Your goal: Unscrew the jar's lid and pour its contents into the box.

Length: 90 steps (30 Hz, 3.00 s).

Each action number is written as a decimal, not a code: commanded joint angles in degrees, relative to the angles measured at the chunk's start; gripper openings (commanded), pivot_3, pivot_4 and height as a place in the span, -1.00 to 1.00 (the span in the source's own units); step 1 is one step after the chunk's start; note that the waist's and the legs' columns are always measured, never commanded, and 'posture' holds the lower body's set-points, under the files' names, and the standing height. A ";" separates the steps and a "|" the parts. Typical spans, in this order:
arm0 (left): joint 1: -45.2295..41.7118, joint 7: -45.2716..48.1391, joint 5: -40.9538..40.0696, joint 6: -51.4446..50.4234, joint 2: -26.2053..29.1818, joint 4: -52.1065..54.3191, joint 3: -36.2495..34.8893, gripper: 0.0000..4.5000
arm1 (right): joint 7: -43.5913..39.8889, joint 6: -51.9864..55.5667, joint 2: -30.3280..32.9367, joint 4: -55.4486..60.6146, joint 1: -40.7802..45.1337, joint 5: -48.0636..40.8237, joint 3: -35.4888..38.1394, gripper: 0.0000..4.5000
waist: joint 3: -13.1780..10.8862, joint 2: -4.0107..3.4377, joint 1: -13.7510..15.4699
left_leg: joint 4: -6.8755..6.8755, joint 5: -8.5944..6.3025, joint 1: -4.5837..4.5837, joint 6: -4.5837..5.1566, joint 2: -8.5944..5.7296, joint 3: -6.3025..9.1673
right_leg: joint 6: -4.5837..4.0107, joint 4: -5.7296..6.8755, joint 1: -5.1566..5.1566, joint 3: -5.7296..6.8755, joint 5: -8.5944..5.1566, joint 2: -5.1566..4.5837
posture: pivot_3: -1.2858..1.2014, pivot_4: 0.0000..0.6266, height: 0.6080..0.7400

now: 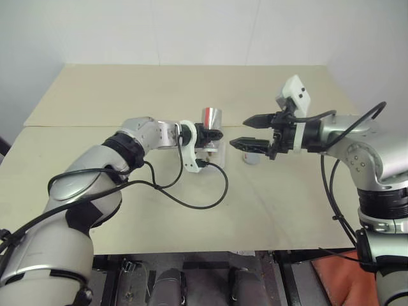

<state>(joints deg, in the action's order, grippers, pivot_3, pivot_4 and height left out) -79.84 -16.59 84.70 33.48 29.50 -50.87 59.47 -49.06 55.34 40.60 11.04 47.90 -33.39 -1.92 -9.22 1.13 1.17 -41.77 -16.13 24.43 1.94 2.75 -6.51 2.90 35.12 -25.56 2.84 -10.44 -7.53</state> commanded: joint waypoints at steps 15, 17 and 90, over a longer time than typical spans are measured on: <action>-0.16 4.10 -14.90 3.68 3.58 -1.90 -10.51 -0.13 | 0.09 -0.68 1.22 1.46 0.63 -1.28 2.11 0.98 | 0.00 0.00 -0.65 | -0.03 -0.03 -0.01 0.05 0.03 0.00 | 0.00 0.02 0.01 0.00 0.00 0.00 | 0.03 -0.52 1.00; 0.87 6.08 -19.05 4.97 4.75 -2.61 -13.32 -0.13 | -0.56 -1.12 1.53 0.78 0.76 -1.03 1.79 0.98 | 0.00 0.00 -0.72 | -0.03 -0.02 -0.03 0.04 0.04 -0.01 | 0.00 0.04 0.00 -0.02 0.00 0.00 | 0.03 -0.52 1.00; 71.94 62.17 -110.53 -58.84 9.75 71.28 -76.05 0.99 | -3.48 -3.31 4.40 5.30 -6.28 -0.68 1.78 1.00 | 0.00 0.00 -1.12 | 0.02 -0.08 -0.57 0.07 0.11 0.10 | -0.05 -0.10 0.51 -0.04 0.00 0.00 | 0.03 -0.52 1.00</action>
<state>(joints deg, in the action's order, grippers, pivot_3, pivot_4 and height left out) -8.10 41.23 -22.89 -26.95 37.63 16.86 -13.70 -51.88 53.02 43.94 14.37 41.46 -33.18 -2.59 -9.22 1.12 0.05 -41.73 -16.20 23.85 2.01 2.85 -6.42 2.84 35.02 -25.06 2.80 -10.44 -7.53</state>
